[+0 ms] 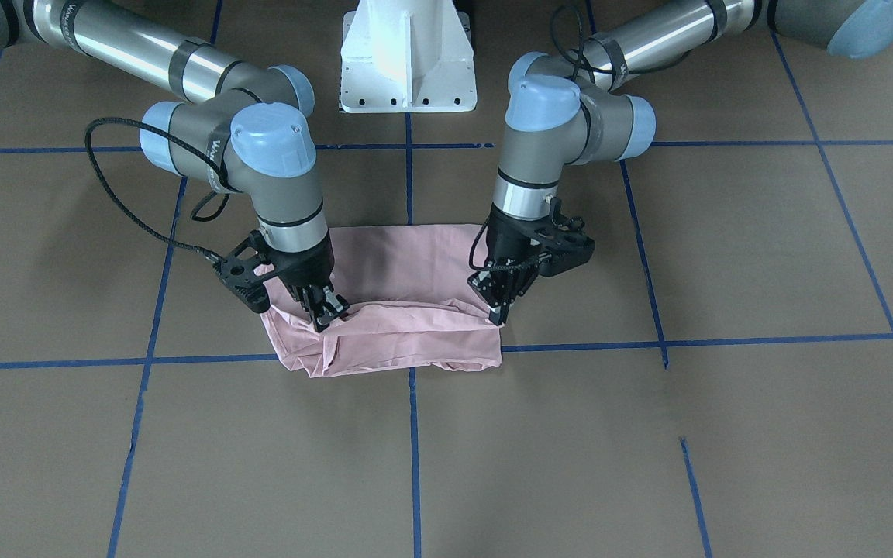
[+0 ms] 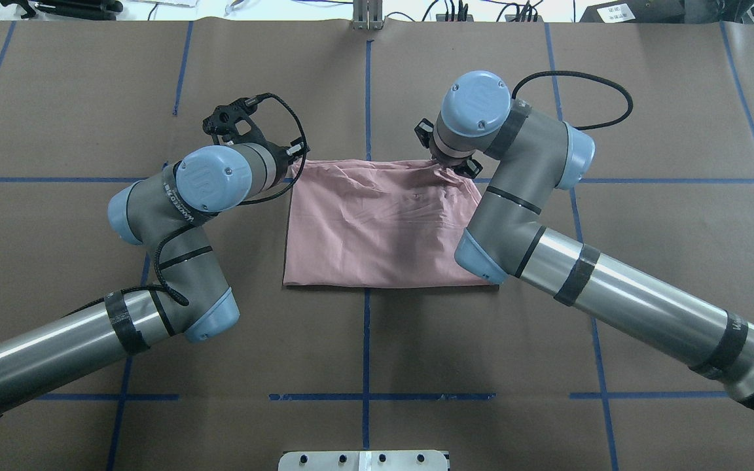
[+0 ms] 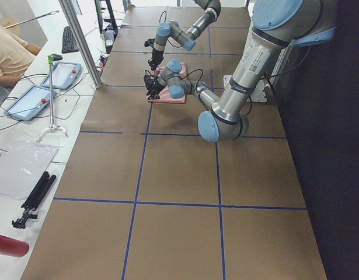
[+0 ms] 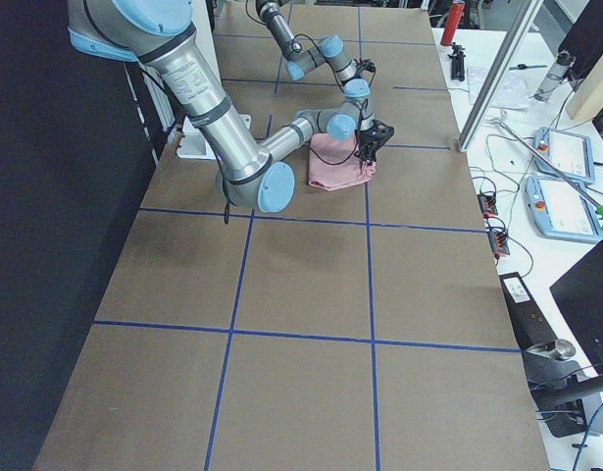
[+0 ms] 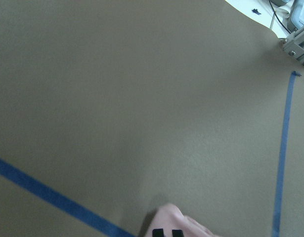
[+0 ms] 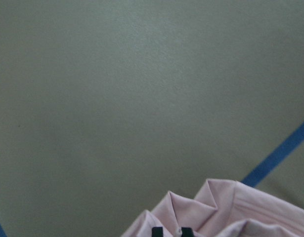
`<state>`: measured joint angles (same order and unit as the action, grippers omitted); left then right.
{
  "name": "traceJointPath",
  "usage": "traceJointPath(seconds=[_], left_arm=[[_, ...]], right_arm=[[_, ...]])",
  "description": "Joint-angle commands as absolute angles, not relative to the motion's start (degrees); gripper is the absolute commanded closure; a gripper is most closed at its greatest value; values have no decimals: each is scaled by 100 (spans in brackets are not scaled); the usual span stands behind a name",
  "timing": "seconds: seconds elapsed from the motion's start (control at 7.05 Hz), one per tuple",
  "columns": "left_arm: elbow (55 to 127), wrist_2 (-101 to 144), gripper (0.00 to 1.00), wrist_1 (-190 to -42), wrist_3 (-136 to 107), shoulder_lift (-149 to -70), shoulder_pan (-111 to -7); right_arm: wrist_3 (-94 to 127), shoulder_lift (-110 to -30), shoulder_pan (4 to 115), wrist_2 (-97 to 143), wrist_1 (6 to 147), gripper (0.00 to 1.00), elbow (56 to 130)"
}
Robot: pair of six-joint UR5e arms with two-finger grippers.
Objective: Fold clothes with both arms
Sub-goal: 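Open both grippers and raise both arms away from the folded shirt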
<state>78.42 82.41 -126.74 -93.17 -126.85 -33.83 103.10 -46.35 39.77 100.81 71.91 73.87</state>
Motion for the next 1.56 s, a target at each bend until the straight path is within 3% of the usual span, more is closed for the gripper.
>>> traceJointPath(seconds=[0.0, 0.14, 0.28, 0.57, 0.71, 0.99, 1.42], left_arm=[[7918, 8209, 37, -12911, -9167, -12604, -3410], [8119, 8235, 37, -12911, -9123, -12543, -3480], [8426, 8592, 37, -12920, -8784, -12298, -3689], [8813, 10196, 33, -13165, -6245, -11257, -4740], [9198, 11022, 0, -13157, -4674, -10484, -5442], [9518, 12072, 0, -13026, -2595, -9408, -6970], [9456, 12837, 0, -11439, 942, -9159, -8856]], right_arm=[[10012, -4587, 4358, 10729, 7040, 0, 7251], [9863, -4657, 4525, 10992, 7023, 0, 7434], [9566, -5293, 4744, 11430, 7005, 0, 8106], [8486, -6174, 5568, 12326, 7005, 0, 8629], [7394, -6596, 6207, 12723, 7040, 0, 8735], [4524, -7370, 7474, 13401, 7302, 0, 8675], [211, -7988, 9098, 13316, 8877, 0, 8692]])
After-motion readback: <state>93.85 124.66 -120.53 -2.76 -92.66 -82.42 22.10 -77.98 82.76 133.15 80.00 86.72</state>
